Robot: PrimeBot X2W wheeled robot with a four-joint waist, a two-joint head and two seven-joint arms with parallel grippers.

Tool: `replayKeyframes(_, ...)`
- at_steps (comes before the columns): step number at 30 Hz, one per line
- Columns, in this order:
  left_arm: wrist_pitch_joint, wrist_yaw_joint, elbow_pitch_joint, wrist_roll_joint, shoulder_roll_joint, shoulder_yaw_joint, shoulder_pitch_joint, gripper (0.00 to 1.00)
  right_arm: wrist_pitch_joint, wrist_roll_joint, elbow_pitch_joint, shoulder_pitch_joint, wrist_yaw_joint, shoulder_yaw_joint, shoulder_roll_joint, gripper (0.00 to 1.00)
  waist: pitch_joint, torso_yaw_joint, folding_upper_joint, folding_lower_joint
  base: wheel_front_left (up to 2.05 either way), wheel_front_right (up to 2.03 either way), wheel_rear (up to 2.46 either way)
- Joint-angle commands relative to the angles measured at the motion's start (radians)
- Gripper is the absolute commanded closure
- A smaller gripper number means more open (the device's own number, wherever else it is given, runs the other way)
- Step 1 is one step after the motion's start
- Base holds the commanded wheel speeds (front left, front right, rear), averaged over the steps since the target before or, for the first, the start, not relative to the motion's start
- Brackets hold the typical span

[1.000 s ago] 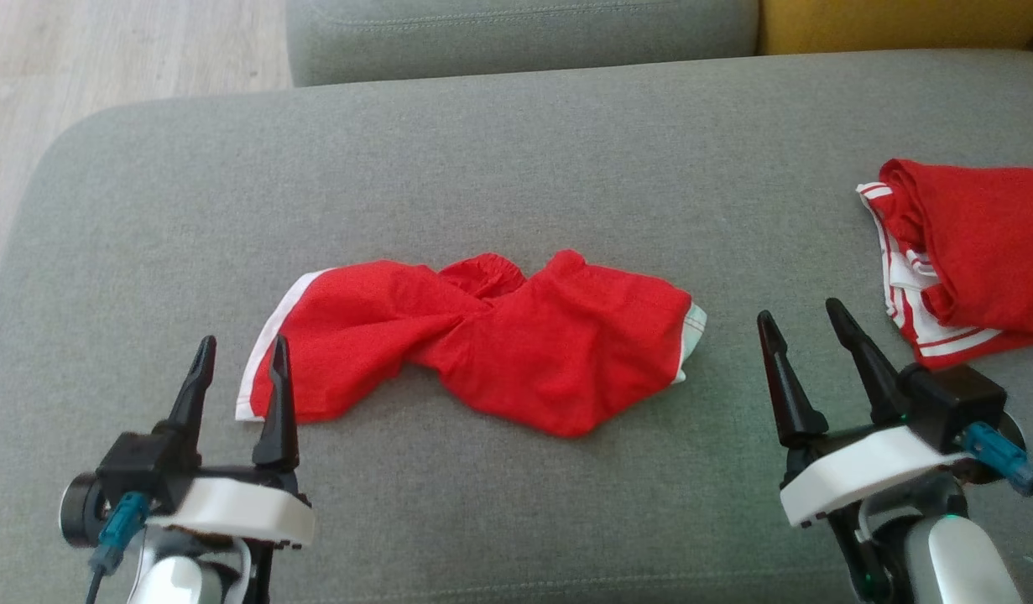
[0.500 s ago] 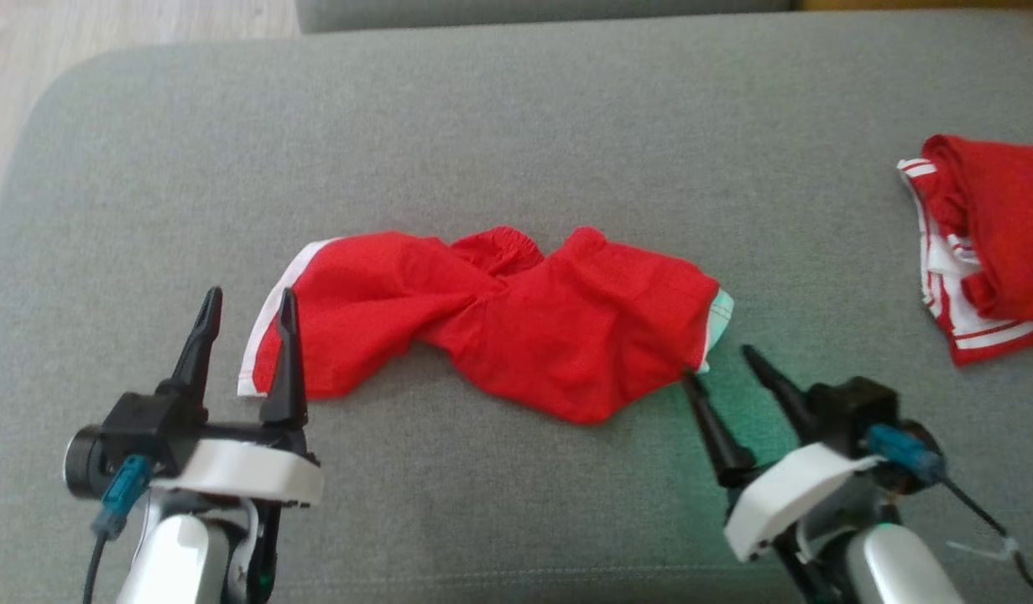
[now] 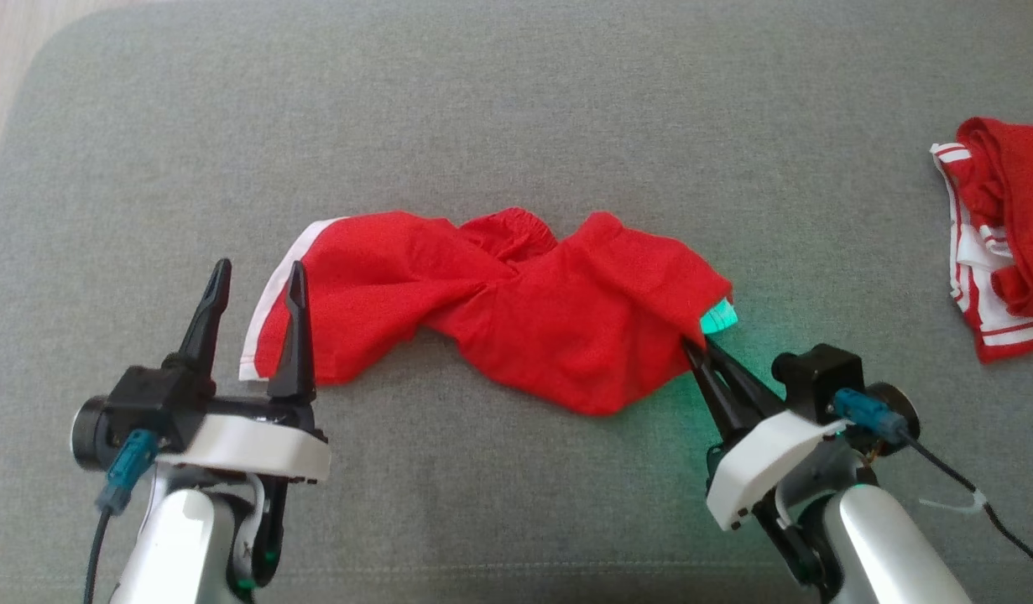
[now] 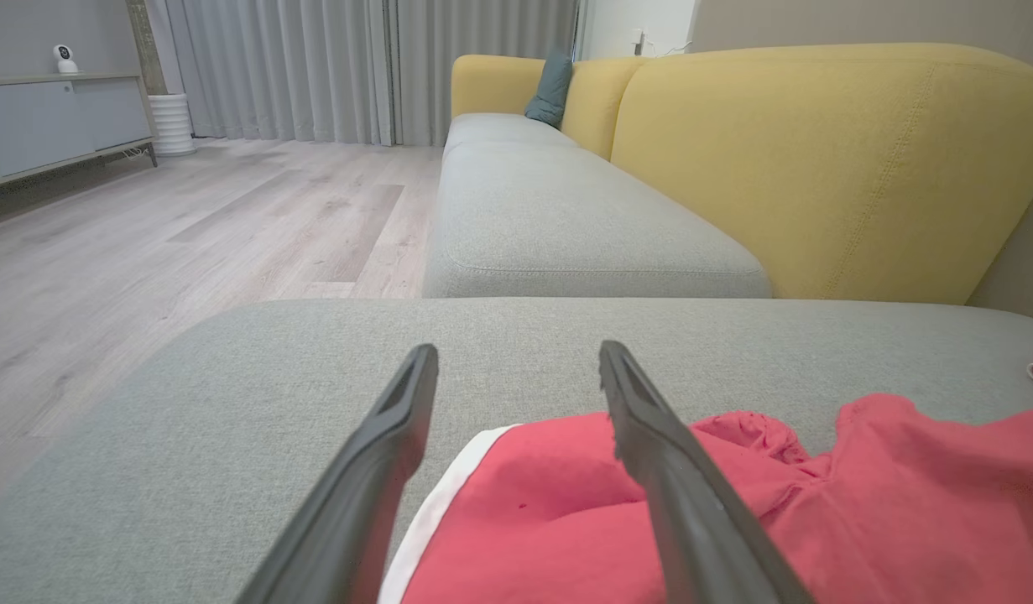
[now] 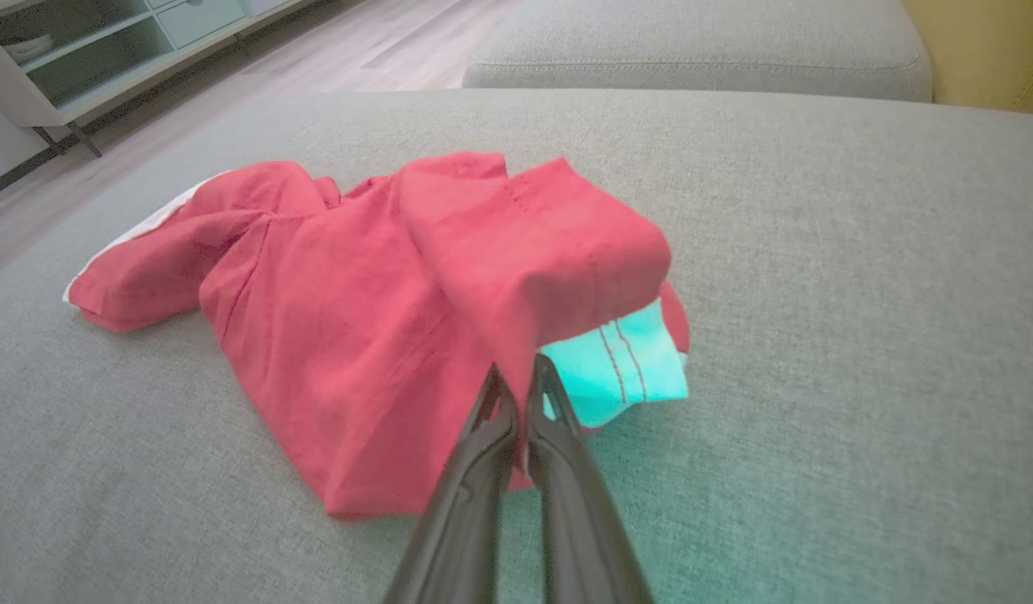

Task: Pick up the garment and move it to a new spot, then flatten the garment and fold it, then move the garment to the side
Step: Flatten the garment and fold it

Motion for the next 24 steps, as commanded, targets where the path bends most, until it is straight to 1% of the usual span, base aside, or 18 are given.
replayKeyframes(1,-0.012,-0.004,-0.024,0.008,0.010,0.033,-0.040,0.00,-0.018,-0.002,-0.033,-0.040,-0.001,0.020,0.004,1.00,-0.001,0.000,0.0000,0.0000,0.00,0.00,0.00)
replayKeyframes(6,-0.012,-0.006,-0.027,0.012,0.006,0.038,-0.040,0.00,-0.039,0.008,-0.080,-0.054,-0.001,0.046,0.008,1.00,-0.005,-0.002,0.0000,0.0000,0.00,0.00,0.00)
replayKeyframes(14,-0.012,-0.010,-0.029,0.018,-0.002,0.047,-0.038,0.00,-0.051,0.067,-0.214,-0.144,-0.001,0.189,0.012,1.00,-0.018,-0.012,0.0000,0.0000,0.00,0.00,0.00)
replayKeyframes(15,-0.012,-0.010,-0.029,0.018,-0.002,0.047,-0.038,0.00,-0.051,0.067,-0.214,-0.144,-0.001,0.189,0.012,1.00,-0.018,-0.012,0.0000,0.0000,0.00,0.00,0.00)
replayKeyframes(16,-0.012,-0.012,-0.028,0.020,-0.004,0.047,-0.039,0.00,-0.059,0.089,-0.229,-0.184,-0.001,0.226,0.019,1.00,-0.020,-0.012,0.0000,0.0000,0.00,0.00,0.00)
replayKeyframes(19,-0.012,-0.015,-0.029,0.022,-0.008,0.049,-0.038,0.00,-0.075,0.118,-0.235,-0.256,-0.001,0.287,0.031,1.00,-0.022,-0.012,0.0000,0.0000,0.00,0.00,0.00)
replayKeyframes(24,-0.012,-0.021,-0.029,0.027,-0.013,0.050,-0.040,0.00,-0.128,0.175,-0.225,-0.391,-0.001,0.364,0.049,1.00,-0.019,-0.007,0.0000,0.0000,0.00,0.00,0.00)
